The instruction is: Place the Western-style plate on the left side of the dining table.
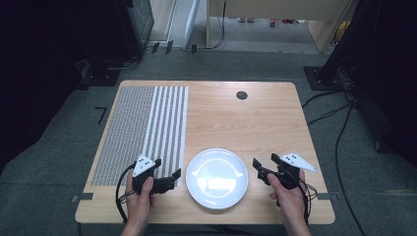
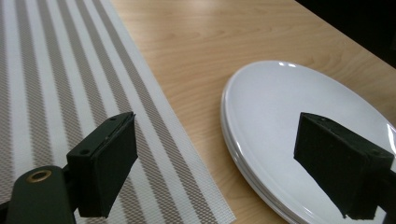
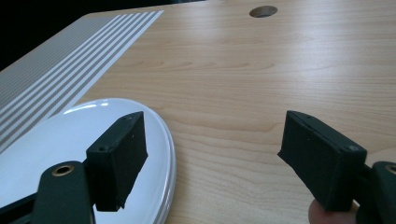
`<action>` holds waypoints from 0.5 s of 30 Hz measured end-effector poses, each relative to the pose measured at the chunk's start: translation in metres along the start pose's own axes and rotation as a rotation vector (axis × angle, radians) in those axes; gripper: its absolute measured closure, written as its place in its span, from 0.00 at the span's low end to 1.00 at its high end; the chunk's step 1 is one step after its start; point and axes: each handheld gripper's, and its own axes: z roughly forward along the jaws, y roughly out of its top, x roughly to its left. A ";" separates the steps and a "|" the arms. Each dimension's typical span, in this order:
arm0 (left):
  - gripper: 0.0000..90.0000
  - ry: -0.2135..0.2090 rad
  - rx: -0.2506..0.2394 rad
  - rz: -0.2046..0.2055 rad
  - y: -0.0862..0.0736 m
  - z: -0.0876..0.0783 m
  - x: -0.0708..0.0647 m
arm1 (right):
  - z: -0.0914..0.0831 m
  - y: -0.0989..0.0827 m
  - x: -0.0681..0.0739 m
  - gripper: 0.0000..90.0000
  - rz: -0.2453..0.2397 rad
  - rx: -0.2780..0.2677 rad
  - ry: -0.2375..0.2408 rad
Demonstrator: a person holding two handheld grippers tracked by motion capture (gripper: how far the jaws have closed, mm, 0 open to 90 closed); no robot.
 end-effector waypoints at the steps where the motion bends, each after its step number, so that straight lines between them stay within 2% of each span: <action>1: 0.15 -0.016 0.000 0.000 -0.006 0.003 -0.002 | 0.002 -0.006 0.003 0.25 -0.027 0.000 -0.004; 2: 0.15 -0.016 0.000 0.000 -0.006 0.003 -0.002 | 0.002 -0.008 0.004 0.25 -0.039 -0.006 -0.009; 4: 0.15 -0.040 0.024 -0.003 -0.018 0.010 -0.005 | 0.004 -0.014 0.007 0.25 -0.057 -0.003 -0.014; 6: 0.15 -0.052 0.055 0.020 -0.025 0.014 -0.009 | 0.006 -0.019 0.009 0.30 -0.058 0.004 0.008; 7: 0.15 -0.052 0.055 0.020 -0.025 0.014 -0.009 | 0.006 -0.019 0.009 0.30 -0.058 0.004 0.008; 8: 0.15 -0.073 0.079 0.030 -0.028 0.017 -0.010 | 0.007 -0.024 0.011 0.45 -0.046 -0.013 0.022; 10: 0.15 -0.071 0.084 0.035 -0.029 0.018 -0.009 | 0.007 -0.027 0.014 0.57 -0.058 -0.026 0.032; 11: 0.15 -0.068 0.083 0.035 -0.029 0.018 -0.008 | 0.007 -0.027 0.014 0.60 -0.064 -0.020 0.041; 12: 0.15 -0.074 0.079 0.031 -0.028 0.018 -0.006 | 0.008 -0.026 0.014 0.62 -0.057 0.000 0.076; 15: 0.15 -0.086 0.082 0.012 -0.028 0.017 -0.001 | 0.010 -0.027 0.015 0.66 -0.020 0.040 0.107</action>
